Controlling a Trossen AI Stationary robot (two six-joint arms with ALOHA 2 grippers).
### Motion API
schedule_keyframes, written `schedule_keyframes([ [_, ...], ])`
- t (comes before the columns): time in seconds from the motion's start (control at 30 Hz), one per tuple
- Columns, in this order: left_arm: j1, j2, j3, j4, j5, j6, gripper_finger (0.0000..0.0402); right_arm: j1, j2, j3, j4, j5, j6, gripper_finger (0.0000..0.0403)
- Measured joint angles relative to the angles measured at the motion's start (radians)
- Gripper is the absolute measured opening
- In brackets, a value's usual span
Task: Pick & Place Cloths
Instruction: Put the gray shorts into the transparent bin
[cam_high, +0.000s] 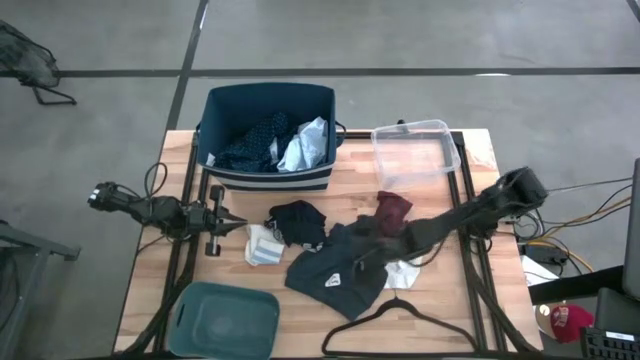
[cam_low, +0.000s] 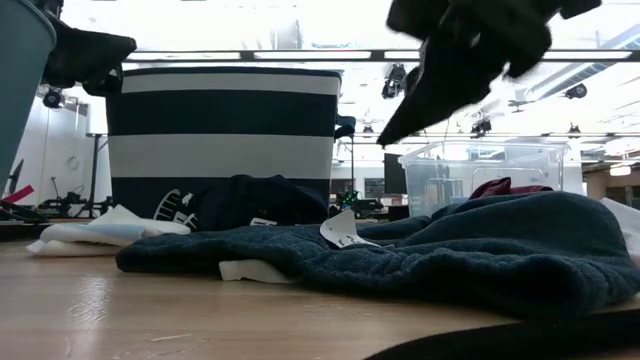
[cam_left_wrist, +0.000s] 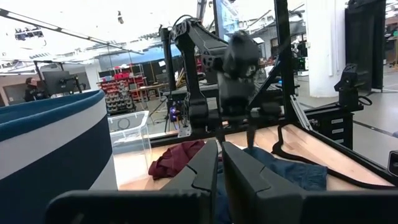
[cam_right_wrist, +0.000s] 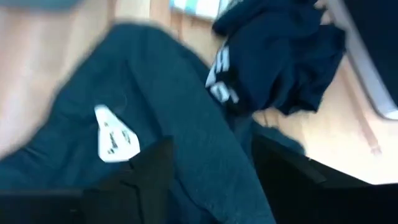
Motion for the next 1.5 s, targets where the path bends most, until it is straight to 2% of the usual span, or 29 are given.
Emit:
schedule_keyframes([
  [0.23, 0.0, 0.001, 0.0, 0.0, 0.0, 0.0, 0.003, -0.004, 0.198, 0.151, -0.167, 0.0, -0.007, 0.0261],
  [0.47, 0.0, 0.001, 0.0, 0.002, 0.0, 0.0, 0.003, -0.017, 0.353, 0.3, -0.314, 0.0, -0.018, 0.0251],
  [0.6, 0.0, 0.003, 0.0, 0.002, 0.0, 0.0, 0.003, -0.024, 0.417, 0.379, -0.389, 0.002, -0.019, 0.0223],
  [0.73, 0.0, 0.004, 0.0, -0.002, 0.0, 0.0, 0.003, -0.025, 0.457, 0.433, -0.44, 0.004, -0.039, 0.0177],
  [1.0, 0.0, 0.004, 0.0, -0.004, 0.0, 0.0, 0.003, -0.027, 0.468, 0.478, -0.491, -0.026, -0.068, 0.0025],
  [1.17, 0.0, 0.004, 0.0, -0.005, 0.0, 0.0, 0.003, -0.027, 0.468, 0.505, -0.538, -0.033, -0.07, 0.0011],
  [1.33, 0.0, 0.004, 0.0, -0.005, 0.0, 0.0, 0.003, -0.027, 0.453, 0.564, -0.672, -0.025, -0.038, 0.001],
  [1.5, 0.0, 0.005, 0.0, -0.006, 0.0, 0.0, 0.003, -0.02, 0.397, 0.609, -0.822, 0.104, 0.034, 0.0009],
])
